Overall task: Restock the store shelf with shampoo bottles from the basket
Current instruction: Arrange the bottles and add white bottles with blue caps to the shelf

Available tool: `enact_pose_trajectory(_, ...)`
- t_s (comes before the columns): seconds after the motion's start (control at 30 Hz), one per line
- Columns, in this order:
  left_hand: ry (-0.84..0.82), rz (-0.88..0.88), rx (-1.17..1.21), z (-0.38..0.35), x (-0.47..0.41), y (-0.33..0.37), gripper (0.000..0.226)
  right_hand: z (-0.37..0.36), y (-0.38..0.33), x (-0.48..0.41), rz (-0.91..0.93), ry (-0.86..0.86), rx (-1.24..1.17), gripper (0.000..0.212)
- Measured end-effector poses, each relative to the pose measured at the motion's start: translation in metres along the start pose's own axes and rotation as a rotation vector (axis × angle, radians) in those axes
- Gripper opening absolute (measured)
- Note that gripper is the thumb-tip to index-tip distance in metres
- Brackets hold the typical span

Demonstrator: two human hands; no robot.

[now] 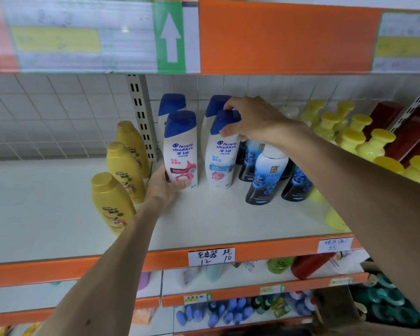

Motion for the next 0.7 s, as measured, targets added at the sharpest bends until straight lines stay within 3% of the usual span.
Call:
enact_pose_trajectory(0.6, -0.048, 0.027, -0.03, -0.001, -0.002, -0.0041, 0.053, -0.0041, -0.0004, -0.0029, 0.0, -0.02, -0.004, 0.044)
enact_pose_trajectory(0.7, 0.014, 0.09, -0.028, -0.0011, -0.0027, -0.0085, 0.063, -0.005, -0.0011, -0.0021, 0.003, -0.022, 0.005, 0.046)
Point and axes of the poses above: each hand's wrist, its own x-axis away from the middle knuckle, its own z-axis out of the back of the hand, y = z × x, the point moved 10 cm from there along -x, towards the middle knuckle, and after that the axes turned 2 degrees about -x, right-handed, at the moved point
